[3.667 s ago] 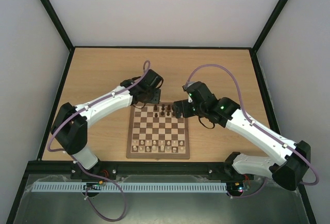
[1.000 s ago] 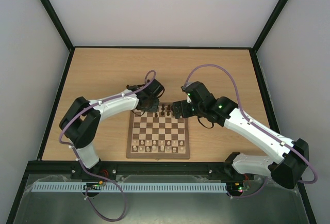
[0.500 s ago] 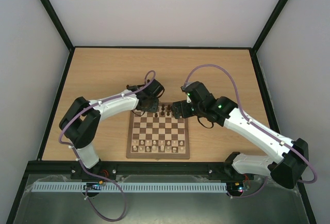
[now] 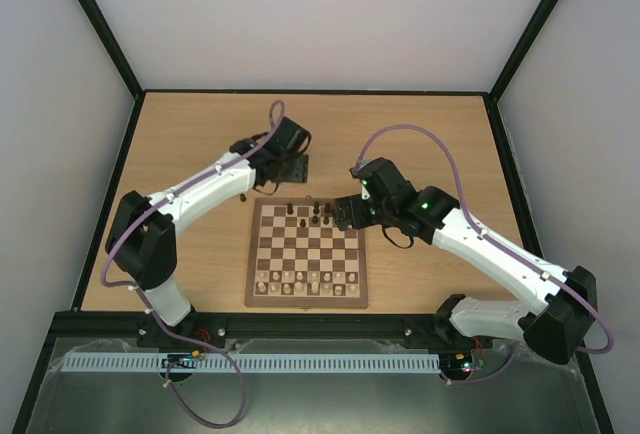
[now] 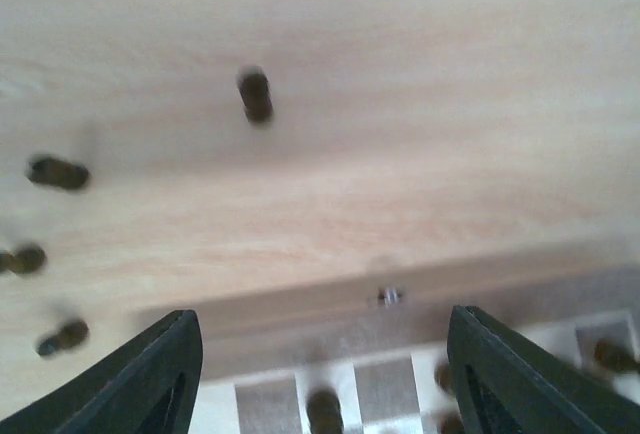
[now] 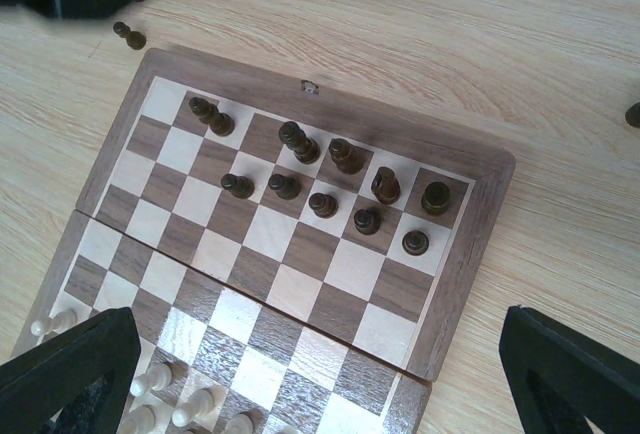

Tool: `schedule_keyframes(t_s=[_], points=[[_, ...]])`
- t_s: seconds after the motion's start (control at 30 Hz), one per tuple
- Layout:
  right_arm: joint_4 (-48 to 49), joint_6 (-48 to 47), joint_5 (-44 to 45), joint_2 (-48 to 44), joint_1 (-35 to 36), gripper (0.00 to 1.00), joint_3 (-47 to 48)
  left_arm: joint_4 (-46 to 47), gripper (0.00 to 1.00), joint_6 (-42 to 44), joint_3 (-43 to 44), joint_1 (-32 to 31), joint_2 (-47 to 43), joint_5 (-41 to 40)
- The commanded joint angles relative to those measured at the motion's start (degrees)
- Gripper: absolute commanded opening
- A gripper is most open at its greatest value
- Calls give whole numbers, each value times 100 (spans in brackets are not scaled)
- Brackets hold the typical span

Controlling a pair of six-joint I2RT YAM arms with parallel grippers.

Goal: Set up the chess pieces on the board
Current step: Pick up the chess piece at the center of the board.

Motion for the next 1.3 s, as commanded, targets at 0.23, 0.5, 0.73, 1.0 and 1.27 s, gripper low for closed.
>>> schedule_keyframes(t_s=[0.23,0.5,0.73,1.0,1.27], points=[[-96,-54,72,94,-19,100,-60,-465,71,375,1874,1037,1446,-22],[-131,-45,132,95,-17,99,-45,-563,69,536,2501,1136,2194,279],[-131,-45,142,107,-18,99,-52,-433,65,570,2483,1132,2523,516],[-148,-45,151,112,-20,99,-53,-419,42,616,2628,1150,2855,640],[-142,-45,130,112,-17,99,-63,-427,32,647,2693,1158,2975,661]])
